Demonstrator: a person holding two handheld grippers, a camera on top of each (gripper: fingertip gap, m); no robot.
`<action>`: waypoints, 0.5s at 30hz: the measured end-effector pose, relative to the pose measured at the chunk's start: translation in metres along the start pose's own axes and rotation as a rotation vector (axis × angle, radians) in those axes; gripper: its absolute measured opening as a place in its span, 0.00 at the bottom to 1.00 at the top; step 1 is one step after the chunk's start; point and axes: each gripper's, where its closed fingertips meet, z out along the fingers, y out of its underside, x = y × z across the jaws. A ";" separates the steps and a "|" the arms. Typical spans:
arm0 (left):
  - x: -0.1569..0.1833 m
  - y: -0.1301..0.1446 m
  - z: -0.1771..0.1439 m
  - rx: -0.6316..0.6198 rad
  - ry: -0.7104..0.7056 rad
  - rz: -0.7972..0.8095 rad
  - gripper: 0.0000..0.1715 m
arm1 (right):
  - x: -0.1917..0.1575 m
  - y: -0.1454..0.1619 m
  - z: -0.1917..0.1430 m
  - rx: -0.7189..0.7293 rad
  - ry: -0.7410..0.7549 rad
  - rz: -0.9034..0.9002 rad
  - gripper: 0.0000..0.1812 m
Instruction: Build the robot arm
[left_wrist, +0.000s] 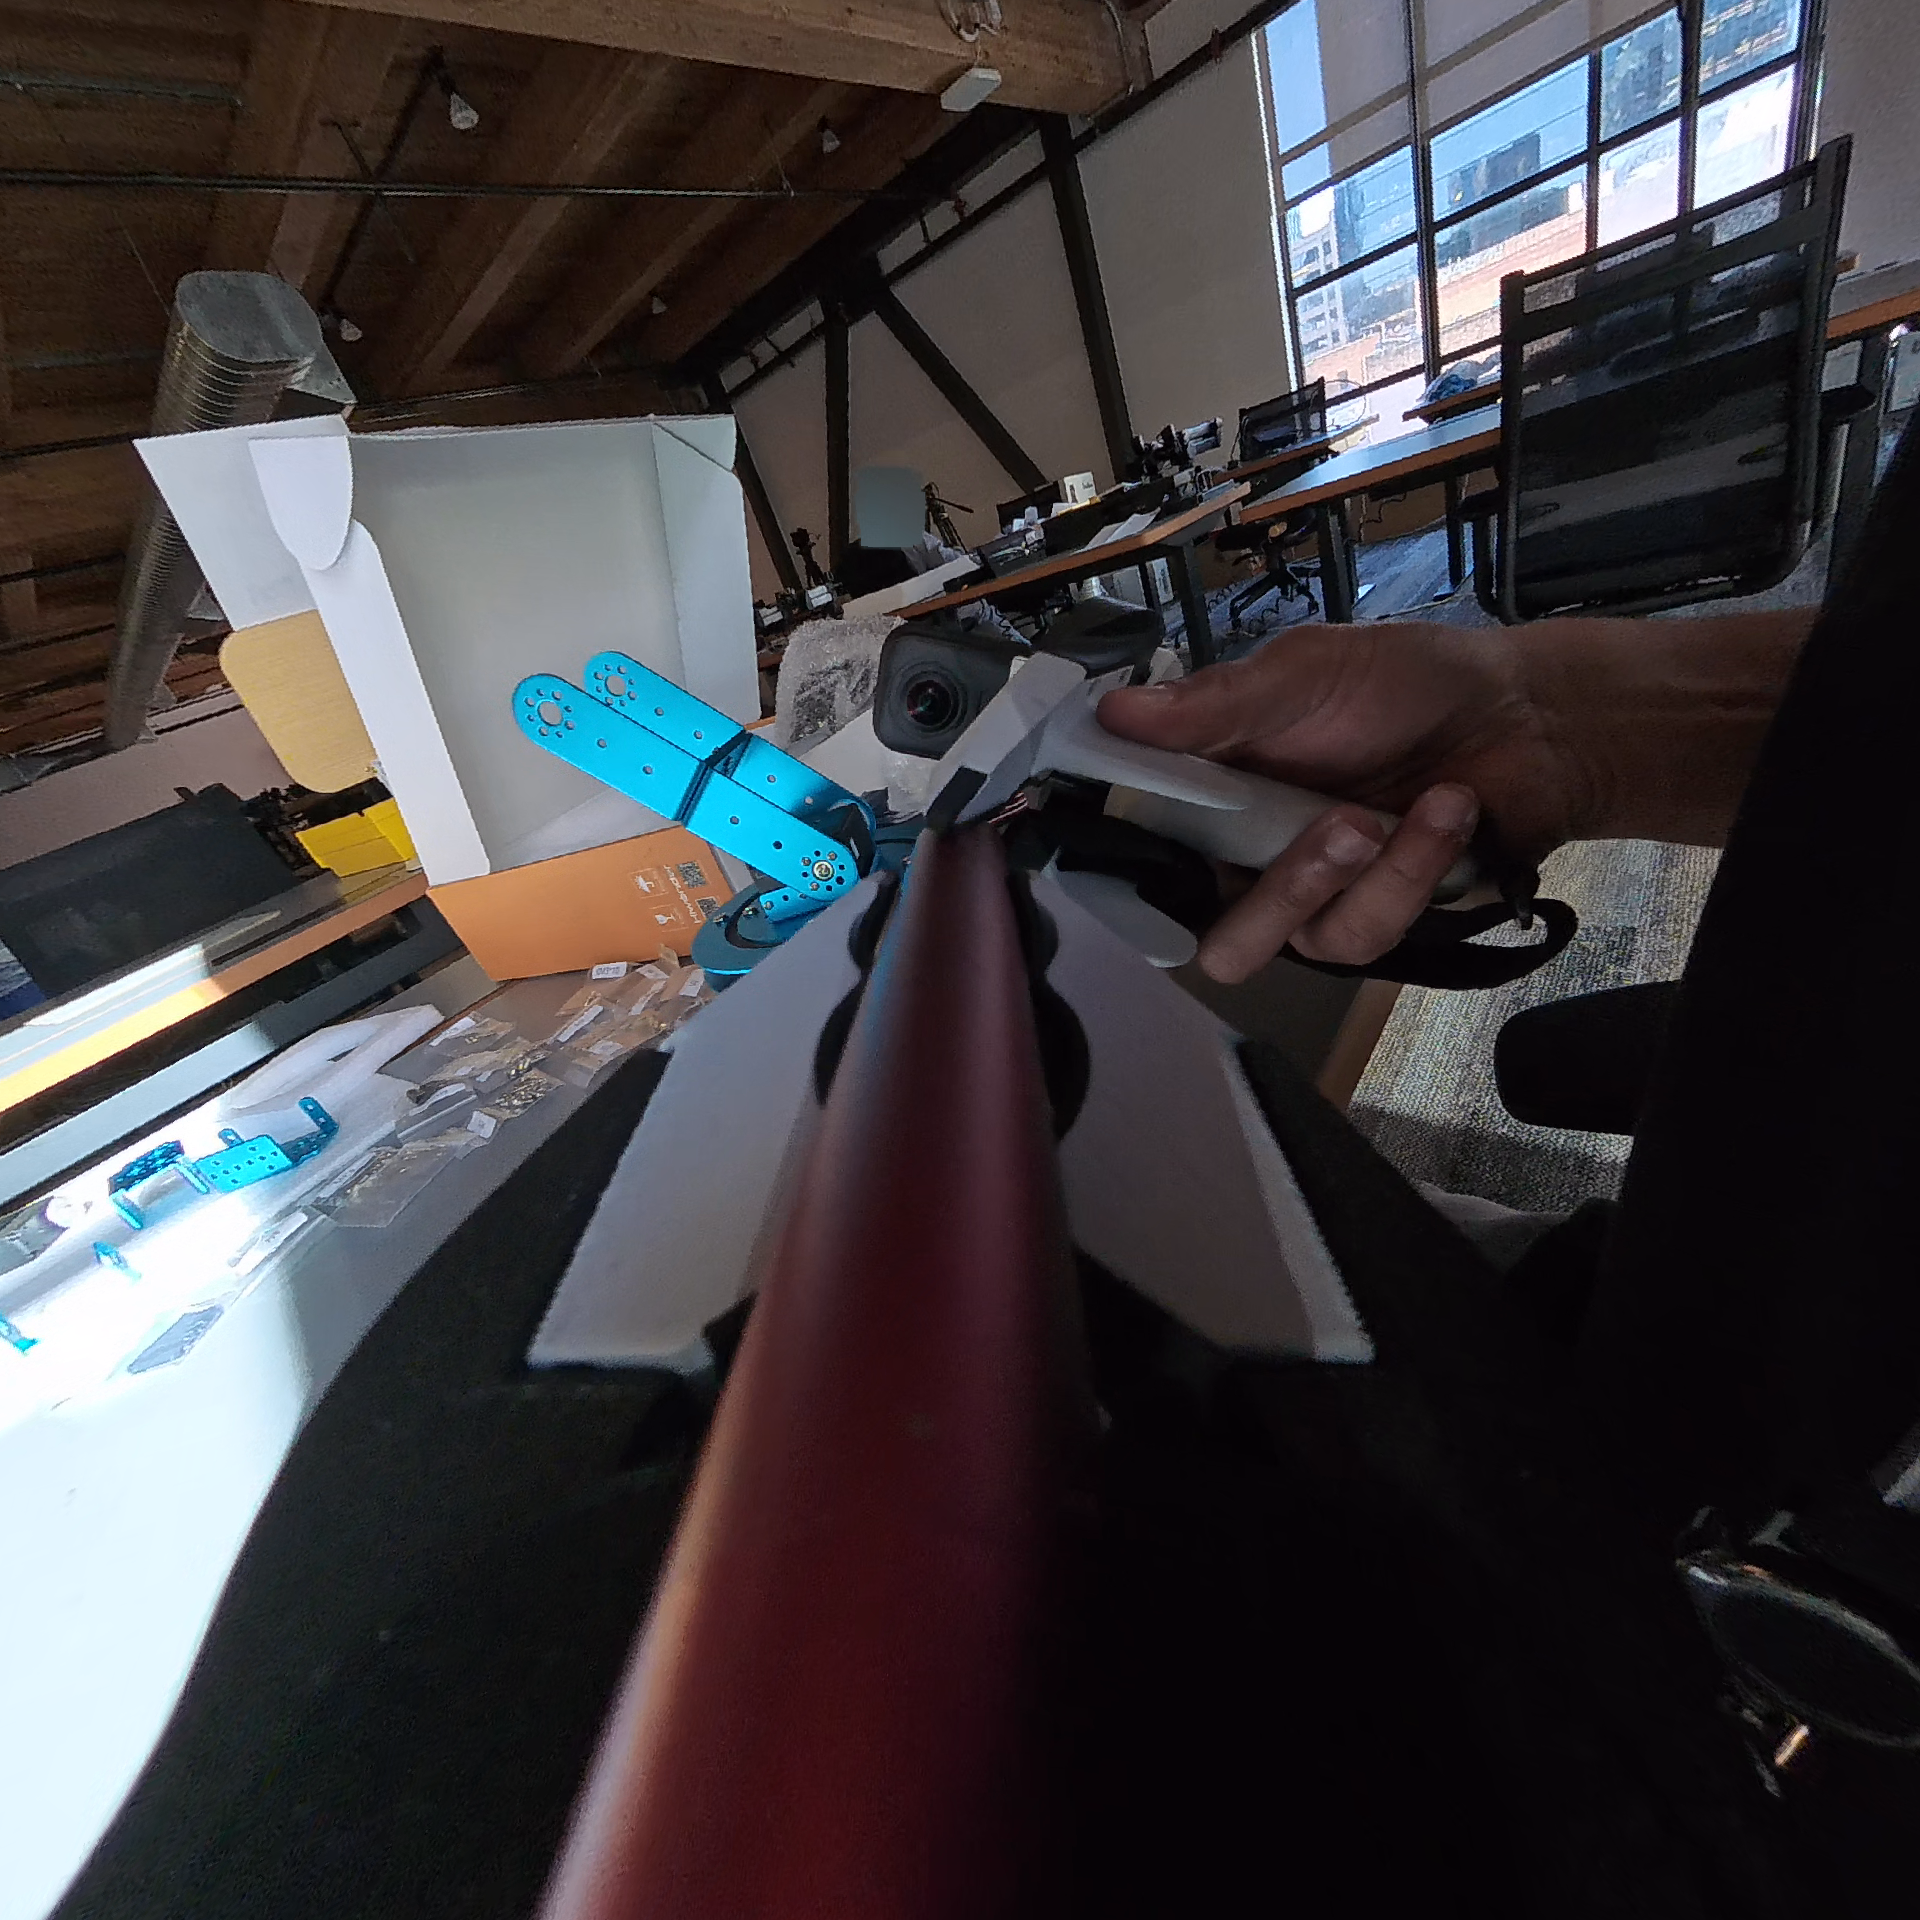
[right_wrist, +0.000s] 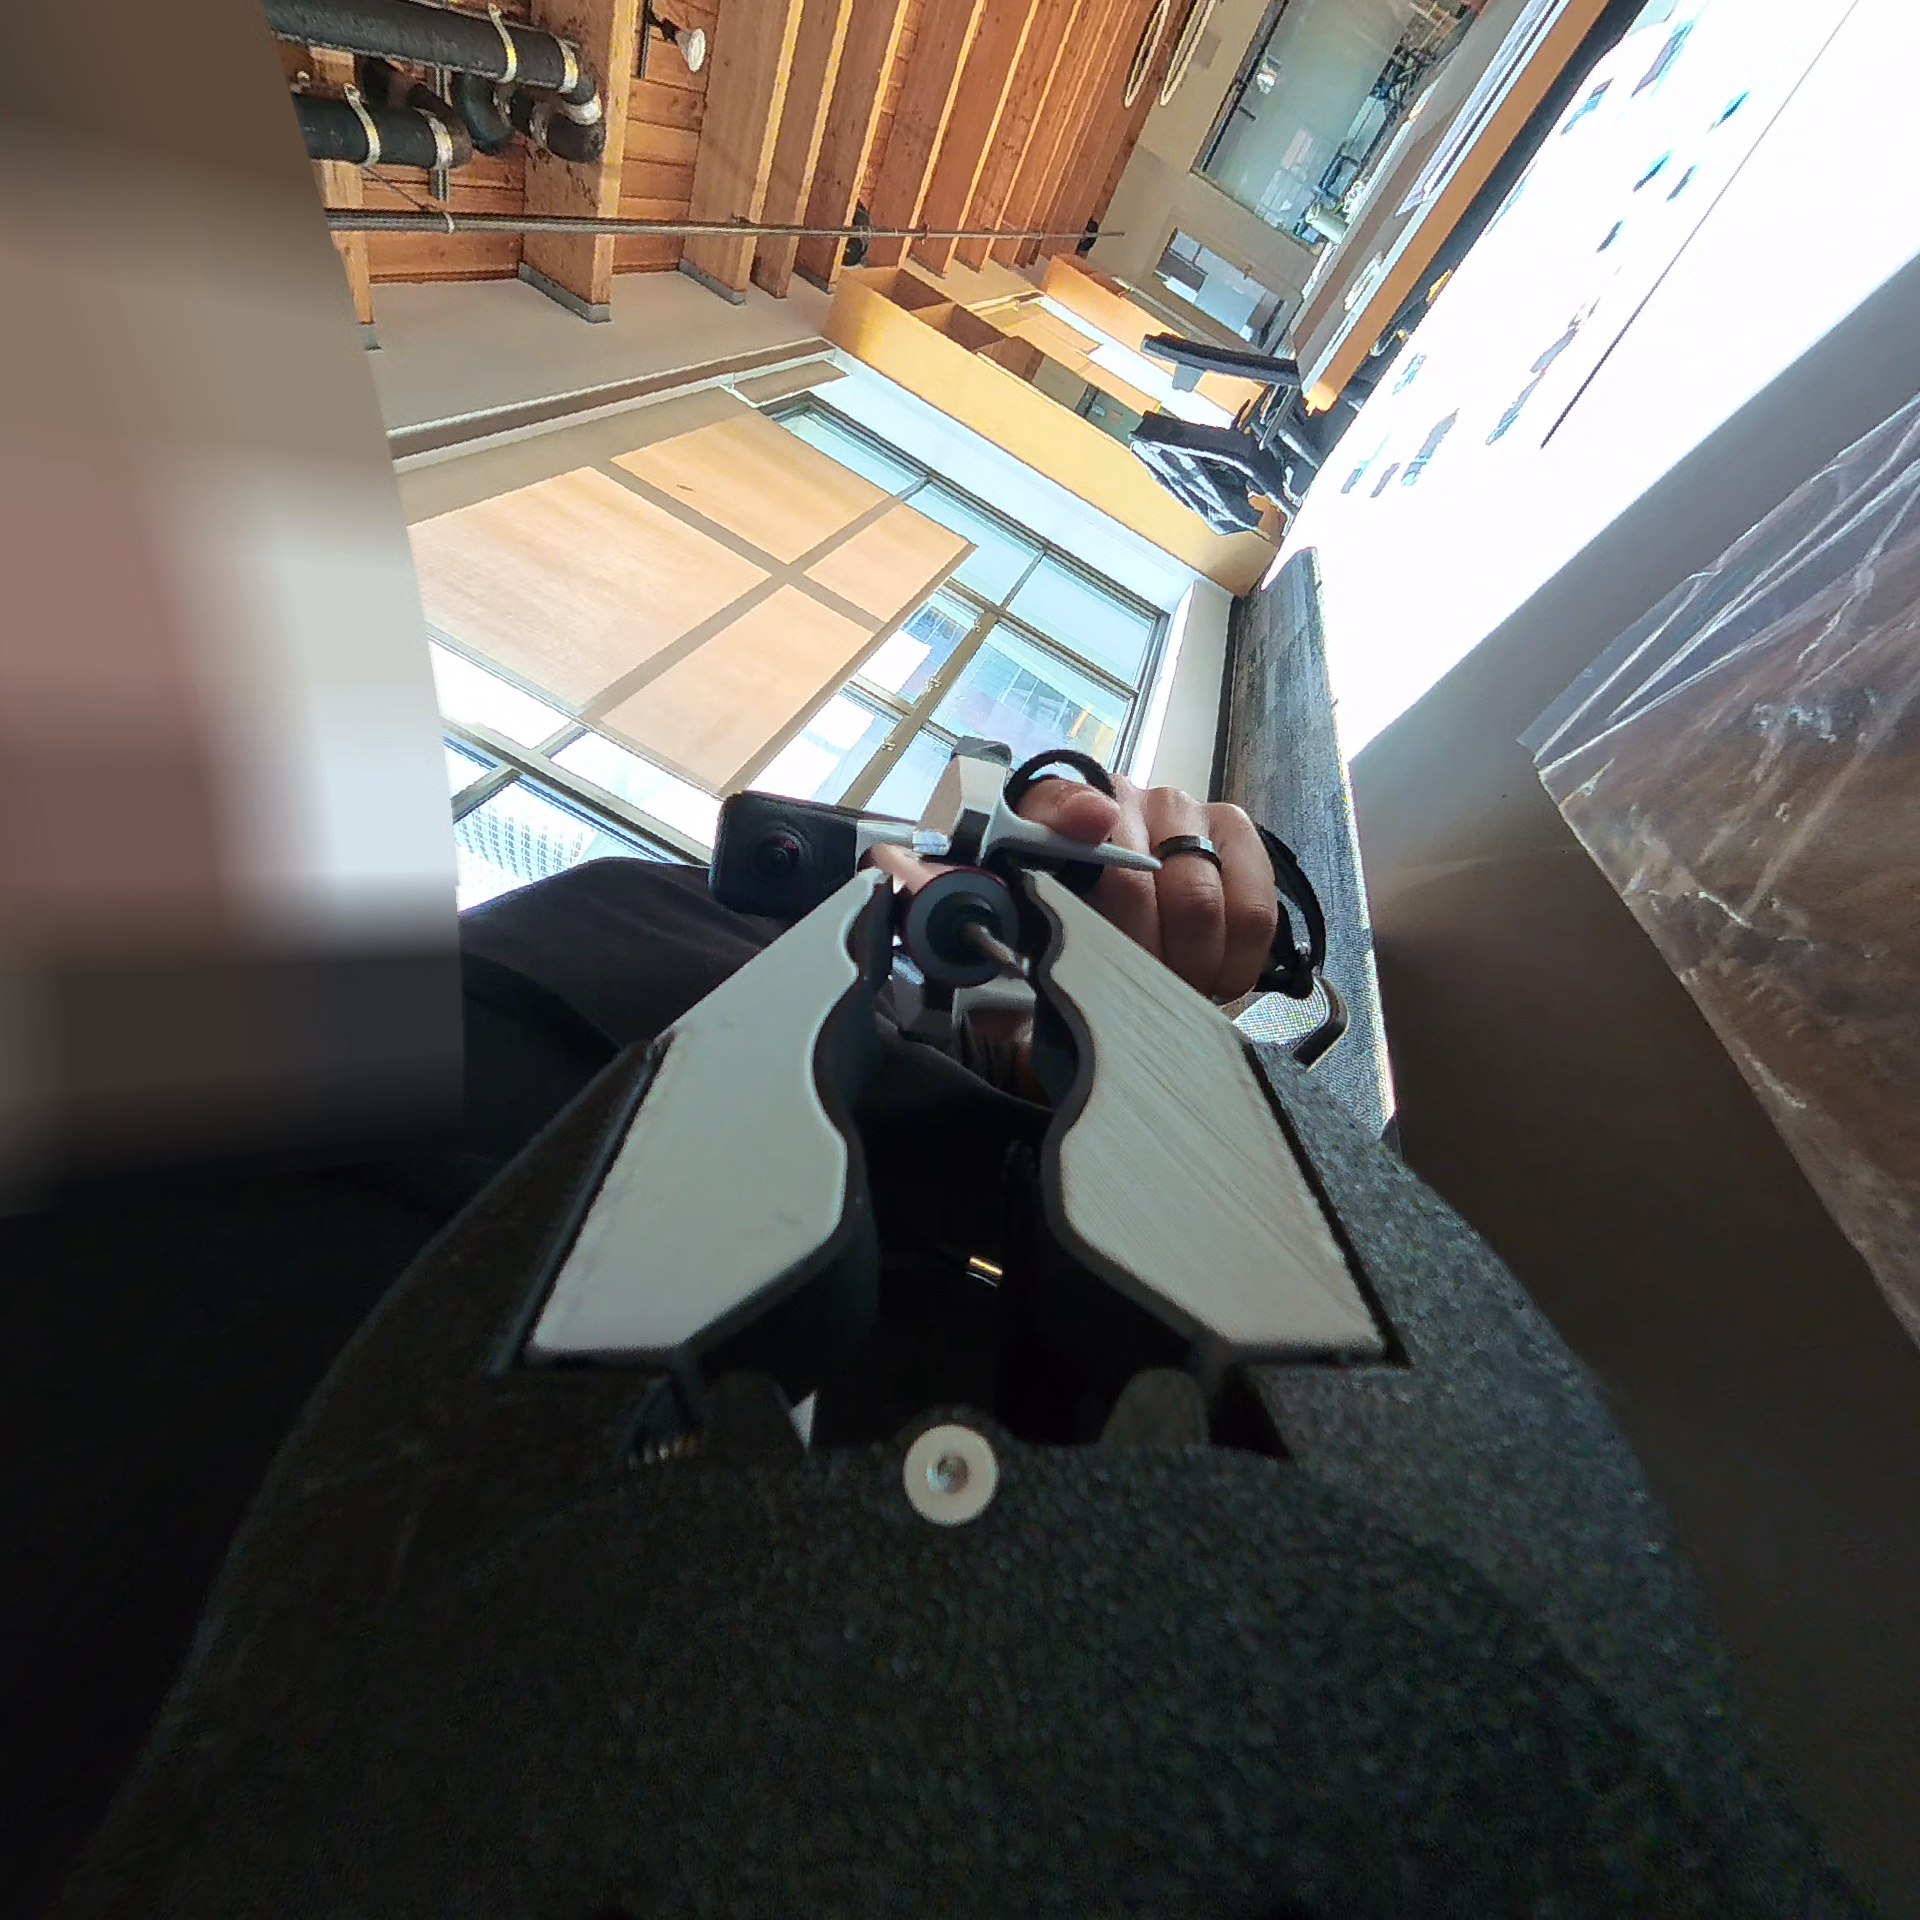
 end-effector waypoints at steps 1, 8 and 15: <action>0.000 0.000 0.000 -0.001 -0.003 0.001 0.12 | 0.000 0.000 0.000 0.001 0.001 -0.002 0.14; -0.002 -0.004 -0.004 0.050 0.005 -0.113 0.12 | -0.002 -0.003 0.005 0.025 -0.002 -0.022 0.13; -0.016 0.001 -0.010 0.017 -0.047 -0.152 0.13 | 0.008 -0.017 -0.006 0.089 0.172 -0.211 0.17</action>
